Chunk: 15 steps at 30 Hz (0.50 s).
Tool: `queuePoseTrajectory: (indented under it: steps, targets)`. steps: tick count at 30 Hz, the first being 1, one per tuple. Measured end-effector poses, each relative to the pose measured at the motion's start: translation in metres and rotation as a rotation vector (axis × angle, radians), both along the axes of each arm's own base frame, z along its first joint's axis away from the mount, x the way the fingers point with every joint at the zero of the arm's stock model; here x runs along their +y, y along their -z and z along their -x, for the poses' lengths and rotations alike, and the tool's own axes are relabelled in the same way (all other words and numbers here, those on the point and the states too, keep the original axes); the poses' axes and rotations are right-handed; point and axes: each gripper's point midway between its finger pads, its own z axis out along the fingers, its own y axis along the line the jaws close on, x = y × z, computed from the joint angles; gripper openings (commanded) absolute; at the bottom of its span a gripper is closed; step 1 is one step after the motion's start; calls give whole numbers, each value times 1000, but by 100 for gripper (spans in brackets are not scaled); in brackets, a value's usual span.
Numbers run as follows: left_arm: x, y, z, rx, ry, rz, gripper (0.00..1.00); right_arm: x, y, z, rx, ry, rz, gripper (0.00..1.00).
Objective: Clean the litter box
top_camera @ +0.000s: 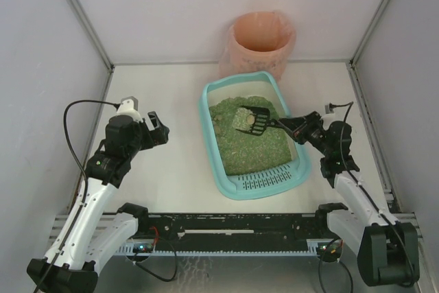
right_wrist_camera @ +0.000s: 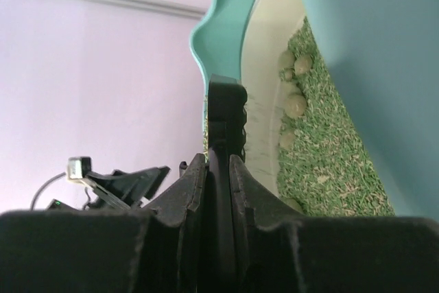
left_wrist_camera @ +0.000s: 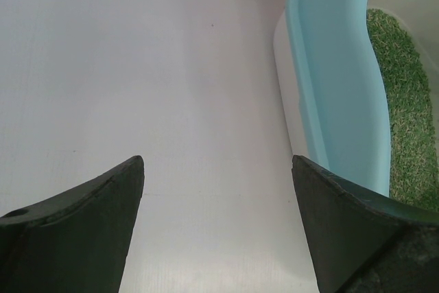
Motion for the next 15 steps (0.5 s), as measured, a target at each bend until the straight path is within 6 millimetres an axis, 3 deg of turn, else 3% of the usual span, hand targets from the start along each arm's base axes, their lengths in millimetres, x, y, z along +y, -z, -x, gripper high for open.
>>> queuePoseTrajectory:
  steps: [7, 12, 15]
  targets:
    - [-2, -2, -2, -8, 8, 7, 92, -5, -16, 7, -29, 10, -82, 0]
    - [-3, -1, -2, -4, 13, 9, 92, -15, 0, 10, 24, 53, -125, 0]
    - [-3, -1, -2, -3, 13, 8, 92, -6, 4, 12, 49, -4, -128, 0]
